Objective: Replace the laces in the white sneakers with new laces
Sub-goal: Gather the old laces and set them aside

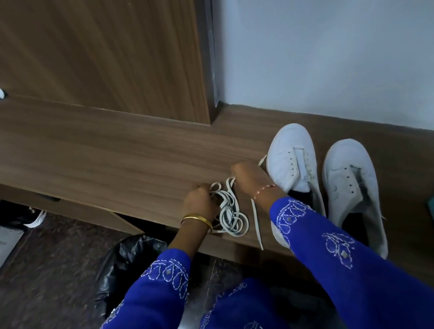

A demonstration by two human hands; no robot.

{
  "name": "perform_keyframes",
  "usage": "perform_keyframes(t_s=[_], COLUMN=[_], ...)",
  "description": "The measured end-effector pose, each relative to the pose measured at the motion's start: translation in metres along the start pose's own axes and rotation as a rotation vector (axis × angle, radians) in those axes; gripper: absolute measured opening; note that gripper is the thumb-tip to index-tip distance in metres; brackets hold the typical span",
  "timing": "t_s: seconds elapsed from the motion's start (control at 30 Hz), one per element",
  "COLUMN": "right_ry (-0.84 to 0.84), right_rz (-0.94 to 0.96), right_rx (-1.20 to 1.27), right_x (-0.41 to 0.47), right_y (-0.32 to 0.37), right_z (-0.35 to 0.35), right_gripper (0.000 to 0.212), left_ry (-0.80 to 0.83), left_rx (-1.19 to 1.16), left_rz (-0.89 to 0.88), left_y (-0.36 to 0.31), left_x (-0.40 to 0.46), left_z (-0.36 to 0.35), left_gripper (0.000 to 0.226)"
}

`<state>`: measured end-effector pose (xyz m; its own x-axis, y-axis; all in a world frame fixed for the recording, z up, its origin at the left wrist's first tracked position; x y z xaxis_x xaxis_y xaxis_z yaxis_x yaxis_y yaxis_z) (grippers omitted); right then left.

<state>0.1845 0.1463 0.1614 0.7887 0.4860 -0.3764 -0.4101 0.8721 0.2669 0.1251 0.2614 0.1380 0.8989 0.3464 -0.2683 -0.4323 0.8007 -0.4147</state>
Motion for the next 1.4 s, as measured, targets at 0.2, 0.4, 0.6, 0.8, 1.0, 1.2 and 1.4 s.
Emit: perform_keyframes(t_s=[0.2,0.4,0.6,0.8,1.0,1.2,1.4], right_ry=[0.11,0.222,0.388,0.492,0.604,0.702,0.795], right_rz=[-0.163,-0.249,-0.277,-0.187,-0.134,-0.079,-0.117], right_rx=[0.644,1.016,1.129,1.058,0.95,0.794,0.759], right_x=[0.012,-0.003,-0.009,0.003,0.013,0.035,0.065], right_y=[0.004,0.039,0.11,0.201,0.26,0.284,0.268], right_z=[-0.037,-0.048,-0.022,-0.02,-0.066,-0.158,-0.268], right_gripper=[0.023,0.028,0.023,0.026,0.023,0.024,0.031], left_ry=[-0.12,-0.111,-0.232,-0.39,-0.465,-0.442,-0.484], left_rx=[-0.583,-1.362,-1.463,-1.466,-1.458,-1.288,-1.249], left_rz=[0.315,0.809,0.928,0.934,1.108,1.279,1.324], left_y=[0.016,0.036,0.071,0.128,0.193,0.266,0.324], left_x=[-0.021,-0.051,-0.072,-0.083,-0.102,-0.108,-0.097], left_z=[0.002,-0.004,0.055,0.11,0.107,0.046,-0.04], left_gripper=[0.026,0.024,0.021,0.012,0.012,0.026,0.025])
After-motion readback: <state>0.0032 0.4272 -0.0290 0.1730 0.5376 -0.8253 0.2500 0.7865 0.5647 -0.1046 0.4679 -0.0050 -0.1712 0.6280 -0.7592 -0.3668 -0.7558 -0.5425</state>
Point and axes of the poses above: each hand's wrist, its own x-axis towards the middle knuckle, its own z-axis out of the back of the hand, y = z × x, the point moved 7 cm from there along x, towards the middle knuckle, and after that the axes turned 1 degree about z, right-handed, at the moved point
